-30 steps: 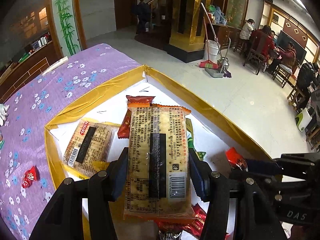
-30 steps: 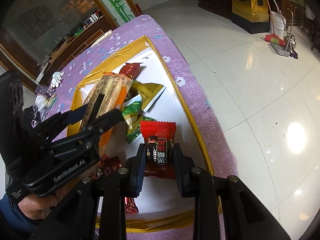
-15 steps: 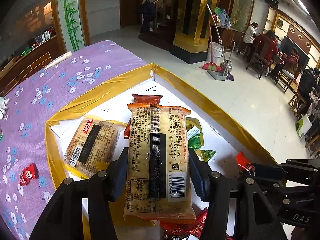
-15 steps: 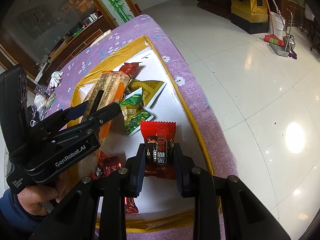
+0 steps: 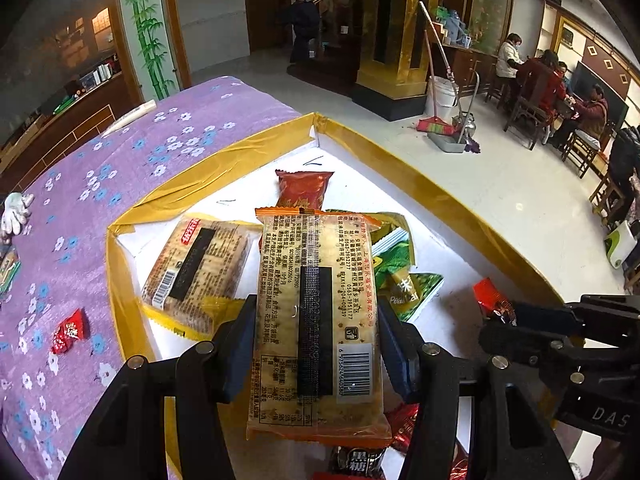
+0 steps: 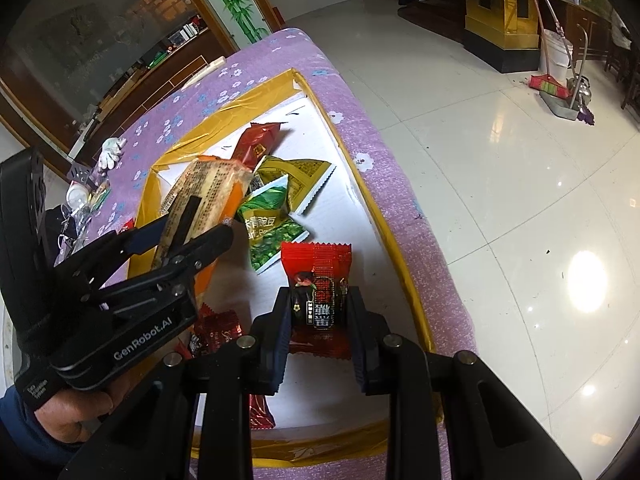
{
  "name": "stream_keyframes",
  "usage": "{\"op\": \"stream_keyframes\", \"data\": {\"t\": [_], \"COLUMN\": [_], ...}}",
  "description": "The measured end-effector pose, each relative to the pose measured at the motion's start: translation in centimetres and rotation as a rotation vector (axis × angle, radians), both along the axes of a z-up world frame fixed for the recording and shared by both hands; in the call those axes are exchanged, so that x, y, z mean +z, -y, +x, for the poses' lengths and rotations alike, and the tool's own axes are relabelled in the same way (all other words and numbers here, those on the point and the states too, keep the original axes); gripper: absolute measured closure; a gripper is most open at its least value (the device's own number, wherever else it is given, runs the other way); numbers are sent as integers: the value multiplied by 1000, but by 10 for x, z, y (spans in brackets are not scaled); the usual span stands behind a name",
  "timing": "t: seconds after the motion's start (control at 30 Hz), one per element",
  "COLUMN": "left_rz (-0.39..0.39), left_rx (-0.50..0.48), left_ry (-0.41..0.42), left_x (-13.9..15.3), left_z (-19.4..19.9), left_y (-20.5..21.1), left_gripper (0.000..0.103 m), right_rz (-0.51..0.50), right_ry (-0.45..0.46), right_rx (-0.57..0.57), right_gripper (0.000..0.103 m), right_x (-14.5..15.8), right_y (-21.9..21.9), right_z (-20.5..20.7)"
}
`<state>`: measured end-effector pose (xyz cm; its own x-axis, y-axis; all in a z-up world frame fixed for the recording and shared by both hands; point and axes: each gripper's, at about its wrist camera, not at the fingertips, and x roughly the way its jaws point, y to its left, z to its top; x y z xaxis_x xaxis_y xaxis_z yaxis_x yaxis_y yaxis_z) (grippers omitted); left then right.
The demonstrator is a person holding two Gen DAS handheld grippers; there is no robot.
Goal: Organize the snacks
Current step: 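Open the left tool to release the cracker pack while right releases the candy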
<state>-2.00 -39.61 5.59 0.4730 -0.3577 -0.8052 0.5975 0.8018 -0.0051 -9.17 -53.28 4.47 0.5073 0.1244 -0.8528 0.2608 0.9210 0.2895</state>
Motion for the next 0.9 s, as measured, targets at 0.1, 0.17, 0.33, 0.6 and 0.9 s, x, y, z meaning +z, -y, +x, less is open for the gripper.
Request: {"op": "stream_keyframes", "data": {"t": [0.1,0.17,0.33,0.6,0.9], "left_rz": [1,3,12,17,21], "left_rx": [11,16,12,8,4], "left_ry": [-2,-3,-4,1,4], "left_x": [-2,-2,-5,-5,-7], "left_z": [2,3,4,3,3], "left_y": [-2,-3,-2,-1,0], "left_gripper": [44,44,44,44,44], "right_rz": [-32,-42,-49,-60,-76], "right_ry": [-2,-3,-6,-9,-13], "right_rx": [14,19,21,23,23], "right_gripper": [77,77,77,77,77], "right_x": [0,-1,-1,-1,-3], "right_y": [-5,-6,-7,-8,-10], "right_z": [1,2,2,3,3]}}
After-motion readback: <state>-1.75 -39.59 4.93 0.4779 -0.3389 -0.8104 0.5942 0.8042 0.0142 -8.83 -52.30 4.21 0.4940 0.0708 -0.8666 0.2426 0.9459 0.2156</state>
